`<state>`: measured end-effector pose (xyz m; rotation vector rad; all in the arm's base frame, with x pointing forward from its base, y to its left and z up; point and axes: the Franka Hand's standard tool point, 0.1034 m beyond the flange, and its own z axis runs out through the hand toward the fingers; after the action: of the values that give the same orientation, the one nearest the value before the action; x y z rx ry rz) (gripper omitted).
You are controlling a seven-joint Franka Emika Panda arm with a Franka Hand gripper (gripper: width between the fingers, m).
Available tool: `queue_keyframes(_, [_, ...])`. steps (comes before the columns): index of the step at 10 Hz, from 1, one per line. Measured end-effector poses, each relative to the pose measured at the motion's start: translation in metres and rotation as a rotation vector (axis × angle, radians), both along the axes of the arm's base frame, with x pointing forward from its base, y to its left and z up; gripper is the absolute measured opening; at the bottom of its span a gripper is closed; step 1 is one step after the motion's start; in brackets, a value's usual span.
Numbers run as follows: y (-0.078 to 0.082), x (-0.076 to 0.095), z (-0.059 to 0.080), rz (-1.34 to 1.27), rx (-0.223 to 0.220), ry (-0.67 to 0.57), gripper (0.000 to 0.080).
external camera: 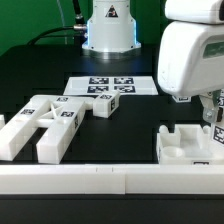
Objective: Assemble chair
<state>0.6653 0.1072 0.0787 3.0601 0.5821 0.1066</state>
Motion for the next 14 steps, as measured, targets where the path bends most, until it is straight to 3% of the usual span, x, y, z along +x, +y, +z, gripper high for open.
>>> queue_keyframes(6, [0.0019,0.0003,0.0006,-0.63,0.08,0.008,0.0291])
queue_keyframes(10, [0.0045,0.0002,0.0006,-0.828,0.095,0.009,0.0291])
queue_keyframes(11, [0.0044,0.0001,0.0004,-0.81,0.094,0.009,0.0381])
queue_keyframes(12, [0.0044,0.0,0.0004,-0.777,0.092,0.009,0.0544])
queue_keyframes(13, [0.0055,-0.0003,0.0004,-0.756,0.09,0.009,0.0544])
queue_keyframes(14, [0.0084,-0.0009,0.0002,-0.727,0.088,0.01,0.0627])
